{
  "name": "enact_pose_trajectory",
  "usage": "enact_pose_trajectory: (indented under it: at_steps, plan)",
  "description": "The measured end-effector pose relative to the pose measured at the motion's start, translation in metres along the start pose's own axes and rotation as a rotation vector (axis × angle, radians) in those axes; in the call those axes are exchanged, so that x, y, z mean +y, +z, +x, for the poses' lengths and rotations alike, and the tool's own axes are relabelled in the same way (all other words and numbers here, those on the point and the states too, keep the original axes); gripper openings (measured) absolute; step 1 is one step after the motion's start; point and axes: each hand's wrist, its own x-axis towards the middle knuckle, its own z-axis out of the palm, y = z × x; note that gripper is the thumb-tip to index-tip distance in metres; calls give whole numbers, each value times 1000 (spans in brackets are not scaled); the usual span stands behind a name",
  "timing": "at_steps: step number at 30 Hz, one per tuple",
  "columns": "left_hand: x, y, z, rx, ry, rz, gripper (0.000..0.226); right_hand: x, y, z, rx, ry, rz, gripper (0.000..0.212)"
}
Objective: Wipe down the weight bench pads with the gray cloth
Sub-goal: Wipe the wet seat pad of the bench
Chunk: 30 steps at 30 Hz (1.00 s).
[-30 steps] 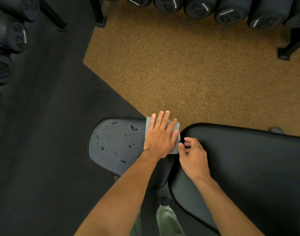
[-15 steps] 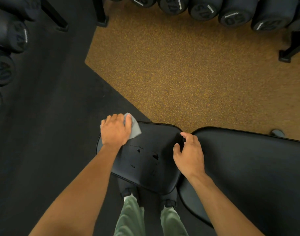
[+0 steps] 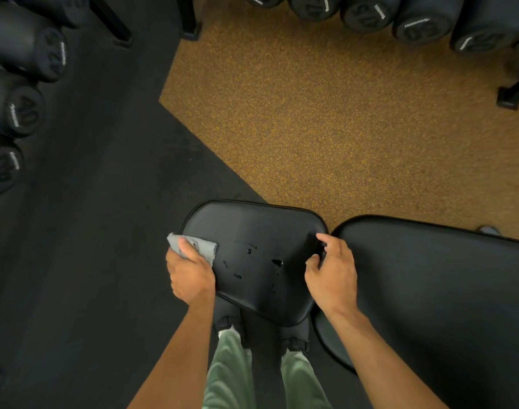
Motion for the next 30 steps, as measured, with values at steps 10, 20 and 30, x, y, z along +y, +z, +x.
enact_pose_trajectory:
  at_steps: [10, 20, 30]
  plan:
    - [-6, 24, -141, -62, -531, -157, 73, 29, -19, -14, -14, -21, -32, 45]
    - [-9, 23, -247, -455, -458, -6, 47, 48, -39, -25, -29, -6, -2, 43]
    - [-34, -74, -130, -282, -141, 94, 27, 52, -62, -35, -74, -7, -11, 42]
